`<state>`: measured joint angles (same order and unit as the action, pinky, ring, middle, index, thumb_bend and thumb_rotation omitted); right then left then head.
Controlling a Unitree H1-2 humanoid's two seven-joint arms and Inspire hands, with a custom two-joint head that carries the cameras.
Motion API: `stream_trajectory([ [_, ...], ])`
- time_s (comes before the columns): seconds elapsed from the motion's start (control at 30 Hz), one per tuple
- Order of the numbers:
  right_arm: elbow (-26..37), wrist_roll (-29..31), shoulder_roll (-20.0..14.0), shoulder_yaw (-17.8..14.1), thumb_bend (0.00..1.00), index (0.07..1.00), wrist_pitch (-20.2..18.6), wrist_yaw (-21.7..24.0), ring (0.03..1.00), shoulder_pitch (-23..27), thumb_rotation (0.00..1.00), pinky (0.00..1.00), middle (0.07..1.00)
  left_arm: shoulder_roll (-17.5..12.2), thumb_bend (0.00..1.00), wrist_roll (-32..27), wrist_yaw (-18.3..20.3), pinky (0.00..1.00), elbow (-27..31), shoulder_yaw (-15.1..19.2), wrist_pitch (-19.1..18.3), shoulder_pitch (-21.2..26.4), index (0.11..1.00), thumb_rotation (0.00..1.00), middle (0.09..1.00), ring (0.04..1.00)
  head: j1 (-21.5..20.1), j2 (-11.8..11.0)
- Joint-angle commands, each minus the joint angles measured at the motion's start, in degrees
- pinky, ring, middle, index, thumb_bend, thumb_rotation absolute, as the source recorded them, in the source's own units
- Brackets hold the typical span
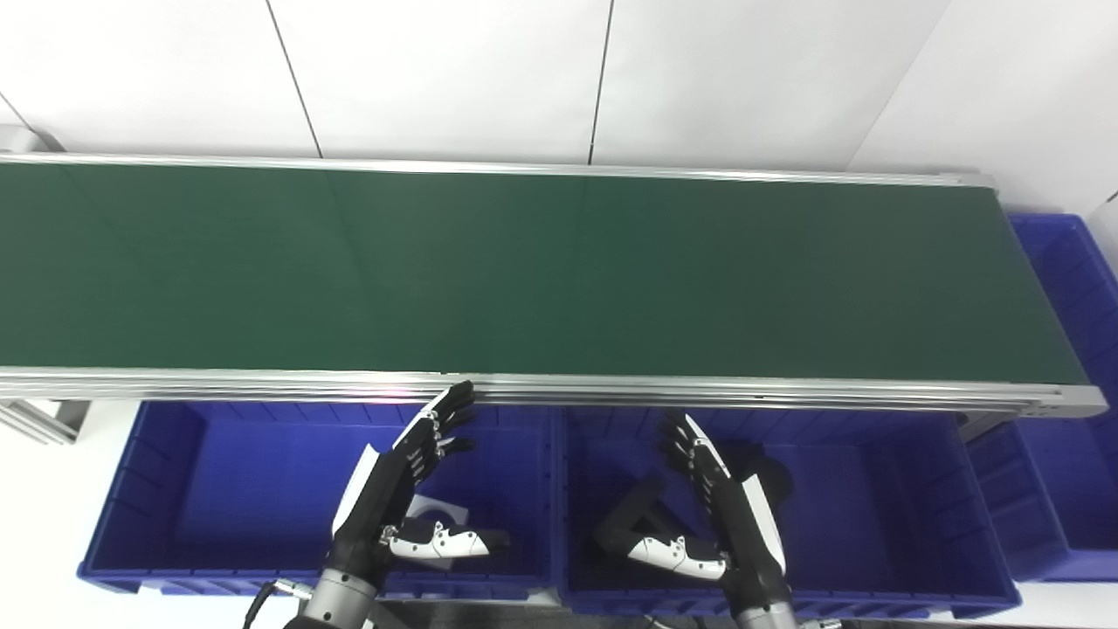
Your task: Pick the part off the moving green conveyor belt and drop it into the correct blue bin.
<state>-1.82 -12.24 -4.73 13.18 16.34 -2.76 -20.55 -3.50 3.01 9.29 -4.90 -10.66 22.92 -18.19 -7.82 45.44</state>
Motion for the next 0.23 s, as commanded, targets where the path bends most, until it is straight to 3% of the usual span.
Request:
stream_trajectory([
  [0.0,1.31,-0.24,0.41,0.15,0.90,0.934,2.71,0.43,0.869,0.28,0.28,0.85,0.899,-0.30,0.86,-0.26,0.06,0.77,1.39,-0.06,1.13,0.10,0.902,0.12,0.915,0.885,-0.24,0.10],
  [0.2,1.51,-2.48,0.85,0.34,0.90,0.925,2.35,-0.35,0.870,0.49,0.30,0.85,0.903,-0.72,0.86,0.18,0.05,0.77,2.49,0.01,-0.18,-0.28,0.903,0.13,0.914,0.886,-0.57,0.27],
])
